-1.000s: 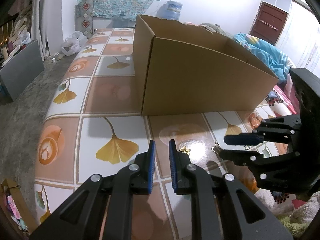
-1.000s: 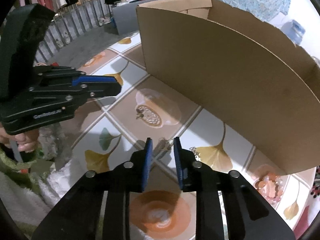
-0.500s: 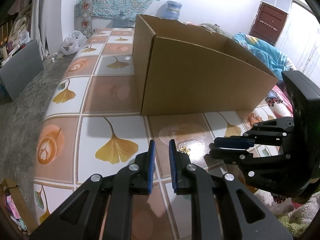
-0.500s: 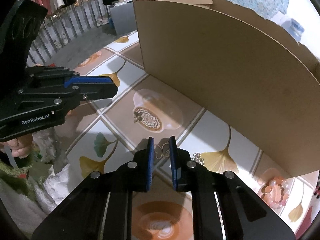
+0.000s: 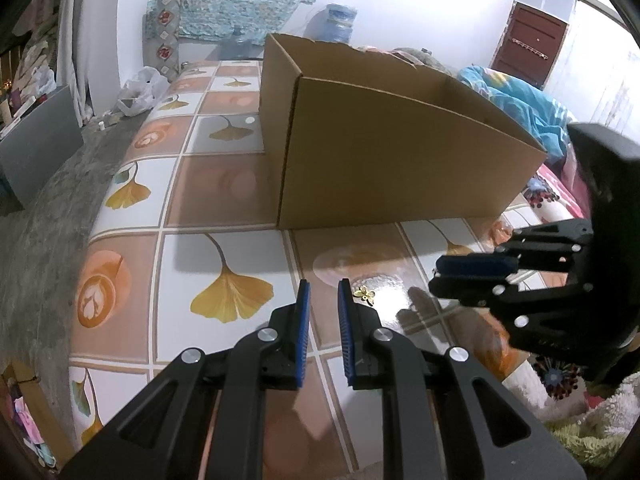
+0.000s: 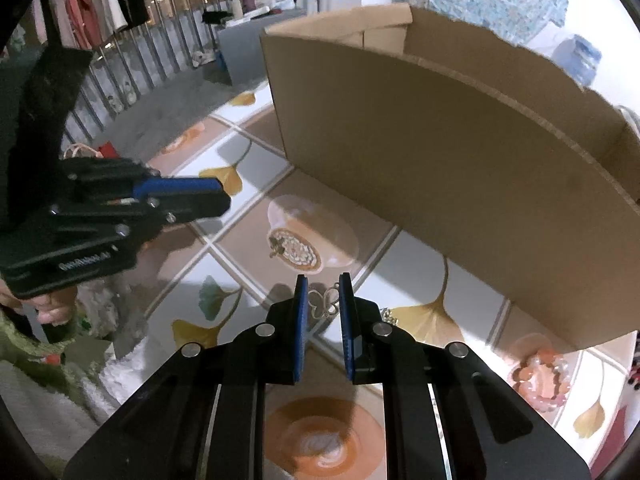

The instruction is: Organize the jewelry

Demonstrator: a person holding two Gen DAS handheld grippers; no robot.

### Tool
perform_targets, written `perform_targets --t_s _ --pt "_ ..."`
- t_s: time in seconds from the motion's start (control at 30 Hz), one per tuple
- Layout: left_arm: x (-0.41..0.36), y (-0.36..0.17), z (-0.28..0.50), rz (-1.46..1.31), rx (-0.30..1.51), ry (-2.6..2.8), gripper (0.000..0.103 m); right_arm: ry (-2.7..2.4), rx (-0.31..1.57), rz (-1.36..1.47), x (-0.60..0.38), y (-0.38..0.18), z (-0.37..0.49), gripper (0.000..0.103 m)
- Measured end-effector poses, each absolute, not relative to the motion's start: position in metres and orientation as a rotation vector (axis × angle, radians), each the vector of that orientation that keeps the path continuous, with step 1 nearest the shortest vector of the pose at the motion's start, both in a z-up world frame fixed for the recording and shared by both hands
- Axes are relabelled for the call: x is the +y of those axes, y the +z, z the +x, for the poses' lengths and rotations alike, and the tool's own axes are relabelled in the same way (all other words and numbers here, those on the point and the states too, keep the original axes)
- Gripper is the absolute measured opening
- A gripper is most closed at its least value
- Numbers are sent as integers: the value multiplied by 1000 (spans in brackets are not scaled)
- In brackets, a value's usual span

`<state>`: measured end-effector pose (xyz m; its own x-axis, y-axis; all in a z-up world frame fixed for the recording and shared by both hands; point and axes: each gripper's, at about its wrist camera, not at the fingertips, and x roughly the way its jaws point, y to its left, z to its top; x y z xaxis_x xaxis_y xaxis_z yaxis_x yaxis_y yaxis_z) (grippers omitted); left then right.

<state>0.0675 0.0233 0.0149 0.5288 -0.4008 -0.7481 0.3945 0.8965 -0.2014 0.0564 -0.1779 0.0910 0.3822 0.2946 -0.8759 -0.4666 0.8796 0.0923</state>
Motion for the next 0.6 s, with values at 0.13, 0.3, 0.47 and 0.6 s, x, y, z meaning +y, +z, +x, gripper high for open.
perform_targets --t_s 0.13,0.3,0.47,0.6 --pt "17 14 66 8 904 -502 13 486 1045 -164 -183 104 50 13" --pt "1 7 69 50 951 -542 26 472 1027 -128 -192 112 43 13" --pt "-10 3 72 86 976 -565 28 458 1017 -88 -204 114 39 13" --pt "-19 -1 80 118 999 -561 28 455 1006 -55 -210 115 39 13"
